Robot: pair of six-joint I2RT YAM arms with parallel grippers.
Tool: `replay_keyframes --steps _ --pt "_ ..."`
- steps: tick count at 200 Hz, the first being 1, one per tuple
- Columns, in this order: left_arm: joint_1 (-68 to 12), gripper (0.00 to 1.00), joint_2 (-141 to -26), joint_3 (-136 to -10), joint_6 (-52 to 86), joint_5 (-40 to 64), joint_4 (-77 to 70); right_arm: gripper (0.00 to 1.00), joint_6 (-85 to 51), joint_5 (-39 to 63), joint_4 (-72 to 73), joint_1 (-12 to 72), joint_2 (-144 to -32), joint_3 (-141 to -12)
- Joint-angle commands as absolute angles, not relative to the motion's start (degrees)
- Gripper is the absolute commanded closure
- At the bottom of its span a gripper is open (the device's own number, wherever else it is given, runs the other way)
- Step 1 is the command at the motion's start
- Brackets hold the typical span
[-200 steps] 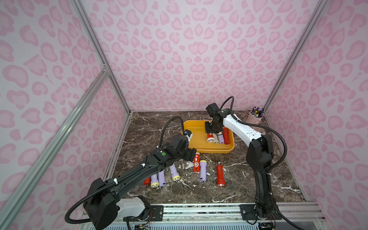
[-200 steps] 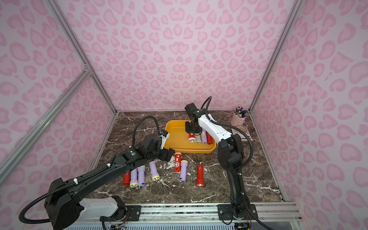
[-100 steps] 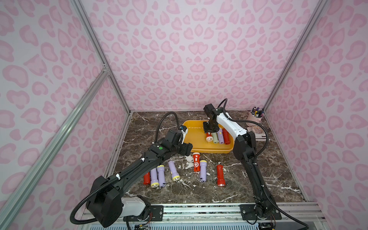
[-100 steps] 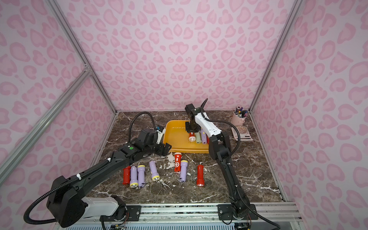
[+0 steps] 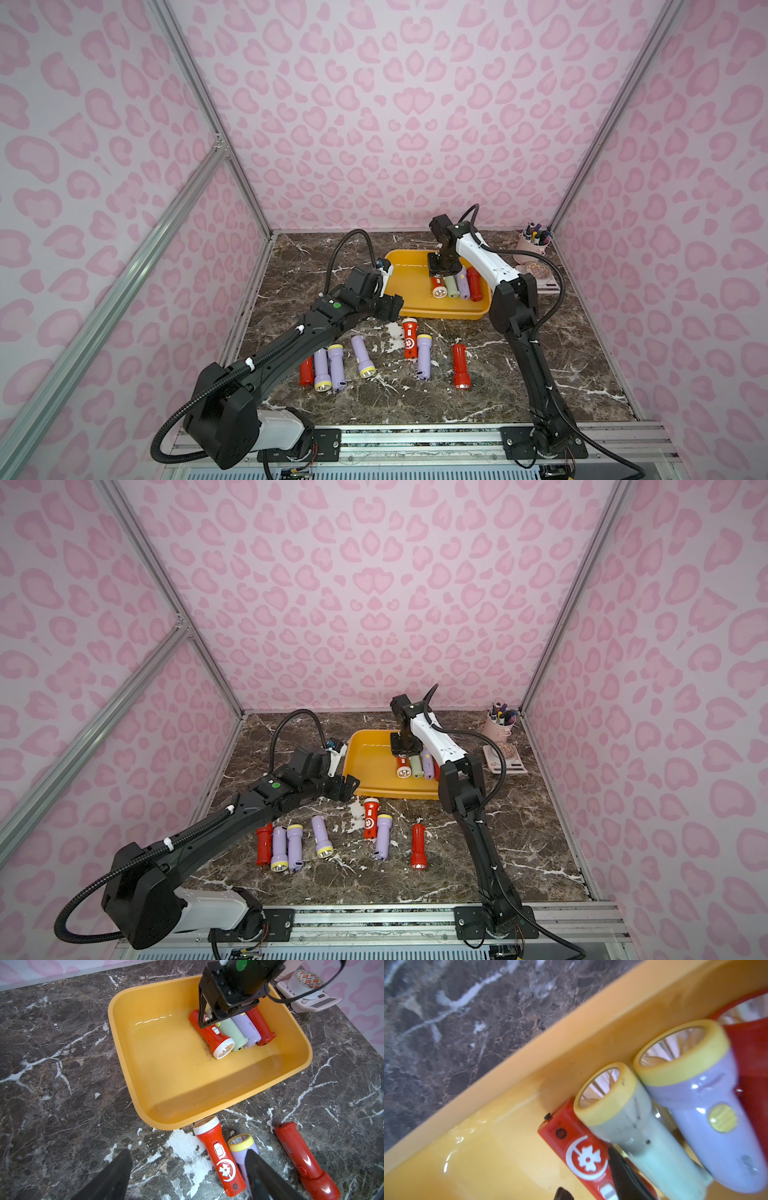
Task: Put the flashlights into the storage boxes
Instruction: Place the flashlight at the storage box, then pick up the flashlight from the center of the board.
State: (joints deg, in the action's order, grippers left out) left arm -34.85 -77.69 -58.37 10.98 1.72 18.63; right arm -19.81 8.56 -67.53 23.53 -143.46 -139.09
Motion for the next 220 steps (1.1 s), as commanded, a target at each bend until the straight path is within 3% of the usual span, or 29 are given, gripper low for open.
replay_keyframes --steps 1,38,111,154,220 --pt "-34.76 0.13 -77.78 -59.49 11.51 2.37 17.31 0.50 -18.31 7.21 -68.60 23.47 -139.98 -137.77" --pt "-34.79 0.13 -77.52 -59.45 12.31 3.36 17.20 0.49 -17.58 6.62 -65.38 23.52 -126.16 -125.61" --pt "-42.68 0.14 -76.29 -56.88 16.72 -0.06 16.46 0.49 -25.15 9.55 -51.80 27.23 -94.07 -75.67" --pt "-50.55 0.14 -75.37 -54.94 22.04 -5.31 16.82 0.48 -31.64 10.61 -46.30 33.99 -85.02 -58.99" --pt "-58.24 0.14 -70.31 -52.24 29.25 -12.54 20.84 0.49 -34.76 12.17 -37.44 34.97 -81.08 -47.63"
